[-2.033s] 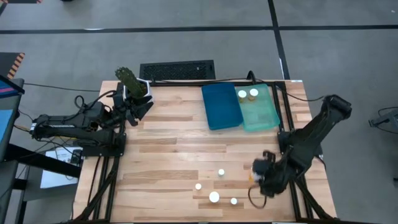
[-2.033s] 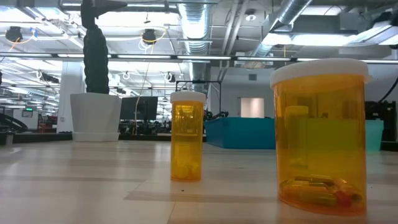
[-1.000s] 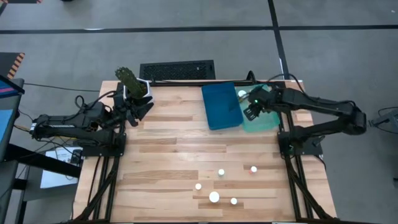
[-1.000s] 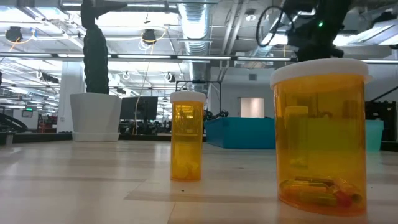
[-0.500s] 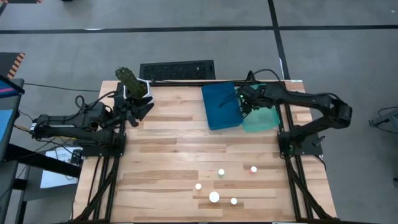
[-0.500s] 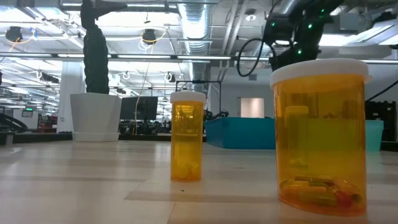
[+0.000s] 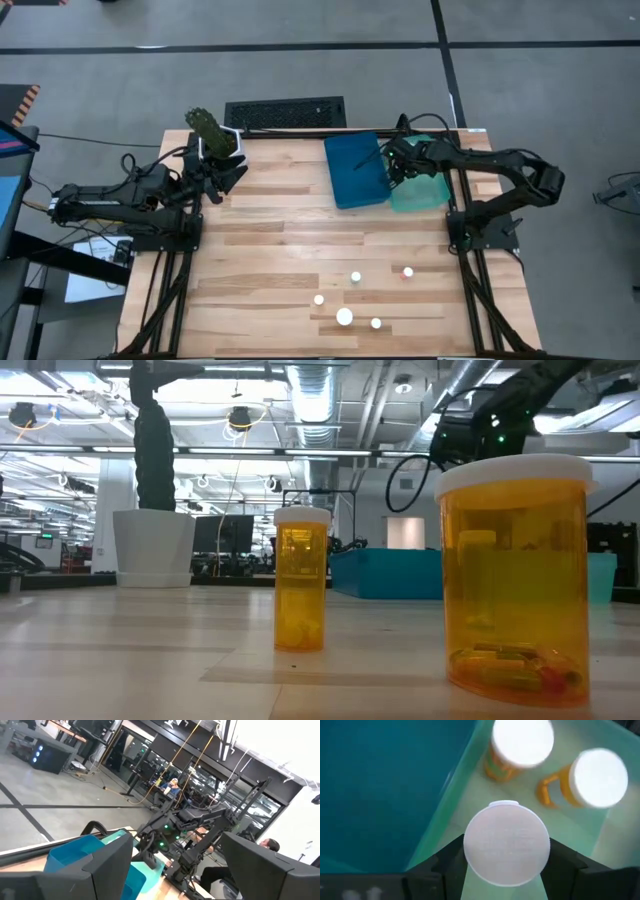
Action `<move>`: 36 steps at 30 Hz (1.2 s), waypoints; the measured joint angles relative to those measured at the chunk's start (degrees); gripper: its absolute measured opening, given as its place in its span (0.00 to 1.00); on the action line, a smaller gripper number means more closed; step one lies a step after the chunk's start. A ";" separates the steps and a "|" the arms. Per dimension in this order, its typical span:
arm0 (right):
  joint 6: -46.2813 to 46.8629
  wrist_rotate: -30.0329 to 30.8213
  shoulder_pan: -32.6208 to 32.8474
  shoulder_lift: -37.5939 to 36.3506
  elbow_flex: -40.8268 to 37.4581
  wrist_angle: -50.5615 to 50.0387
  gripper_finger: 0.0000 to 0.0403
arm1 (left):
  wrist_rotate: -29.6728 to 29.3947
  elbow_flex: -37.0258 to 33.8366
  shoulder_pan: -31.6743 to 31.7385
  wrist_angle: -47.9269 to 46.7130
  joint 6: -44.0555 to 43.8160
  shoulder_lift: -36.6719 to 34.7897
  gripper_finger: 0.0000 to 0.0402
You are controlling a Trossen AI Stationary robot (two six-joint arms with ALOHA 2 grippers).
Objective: Pick and place medicine bottles into bin by pill shape (circle, oval)
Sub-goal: Put the orange capsule bottle into the light blue bin
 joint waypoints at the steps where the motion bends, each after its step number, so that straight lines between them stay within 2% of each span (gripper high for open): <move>1: 0.01 -0.02 0.00 0.00 -0.41 1.48 0.55 | -0.03 0.01 0.00 0.00 0.00 0.00 0.74; 6: 0.02 -1.26 0.07 0.99 -2.56 5.07 0.54 | -0.11 0.01 -0.01 0.00 -0.24 0.00 0.74; 20: -0.02 -1.22 0.04 3.19 -2.63 7.12 0.56 | -0.22 0.01 -0.01 0.02 -0.30 0.00 0.74; 30: -0.40 -0.80 0.02 3.11 -2.63 7.03 0.64 | -0.22 0.01 0.01 0.02 -0.22 0.00 0.74; 36: -1.58 -0.77 0.04 0.63 -1.27 6.04 0.65 | -0.24 0.00 0.00 0.02 -0.22 0.00 0.74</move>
